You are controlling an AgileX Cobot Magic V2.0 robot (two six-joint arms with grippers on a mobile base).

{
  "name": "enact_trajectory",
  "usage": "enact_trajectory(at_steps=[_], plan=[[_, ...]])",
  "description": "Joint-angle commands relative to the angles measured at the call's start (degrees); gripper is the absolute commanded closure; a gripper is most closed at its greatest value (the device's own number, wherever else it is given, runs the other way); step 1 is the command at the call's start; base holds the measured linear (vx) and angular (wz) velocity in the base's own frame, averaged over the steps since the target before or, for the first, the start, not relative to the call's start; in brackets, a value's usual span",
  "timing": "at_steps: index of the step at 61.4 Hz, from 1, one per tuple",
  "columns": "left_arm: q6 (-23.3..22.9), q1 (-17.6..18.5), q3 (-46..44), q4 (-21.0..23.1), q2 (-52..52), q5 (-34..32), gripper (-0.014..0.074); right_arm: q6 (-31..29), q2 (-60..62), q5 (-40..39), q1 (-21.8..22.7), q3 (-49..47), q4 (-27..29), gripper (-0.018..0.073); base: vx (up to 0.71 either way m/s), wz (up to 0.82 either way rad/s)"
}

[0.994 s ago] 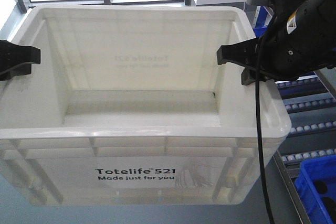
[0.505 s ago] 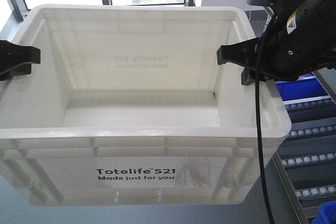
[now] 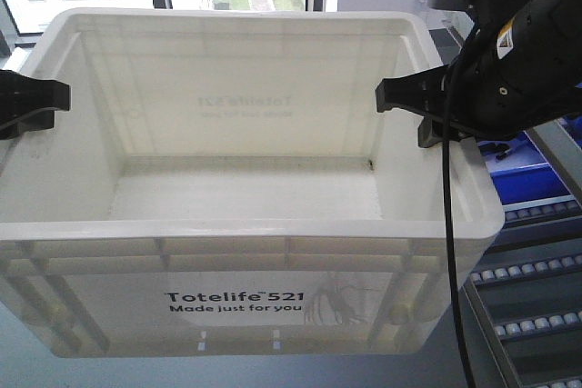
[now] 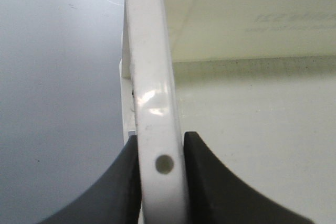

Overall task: Move bin from left to right shelf
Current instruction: 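Keep holding the crate with both grippers while driving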

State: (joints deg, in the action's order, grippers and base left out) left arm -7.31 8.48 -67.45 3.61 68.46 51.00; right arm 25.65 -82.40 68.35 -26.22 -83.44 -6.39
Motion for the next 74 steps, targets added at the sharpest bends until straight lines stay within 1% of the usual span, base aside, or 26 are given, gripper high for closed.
enact_trajectory(at_steps=[1, 36, 74], plan=[[1.0, -0.17, -2.17, -2.75, -2.43, -5.88, 0.0558, 0.57, 2.5, -2.75, 1.1, -2.07, -8.35, 0.0568, 0.31, -0.08], [1.0, -0.17, -2.17, -2.75, -2.43, -5.88, 0.0558, 0.57, 2.5, -2.75, 1.1, -2.07, -8.35, 0.0568, 0.28, 0.02], [1.0, -0.17, -2.17, -2.75, -2.43, -5.92, 0.0558, 0.48, 2.5, -2.75, 1.1, -2.07, -8.35, 0.0568, 0.25, 0.31]])
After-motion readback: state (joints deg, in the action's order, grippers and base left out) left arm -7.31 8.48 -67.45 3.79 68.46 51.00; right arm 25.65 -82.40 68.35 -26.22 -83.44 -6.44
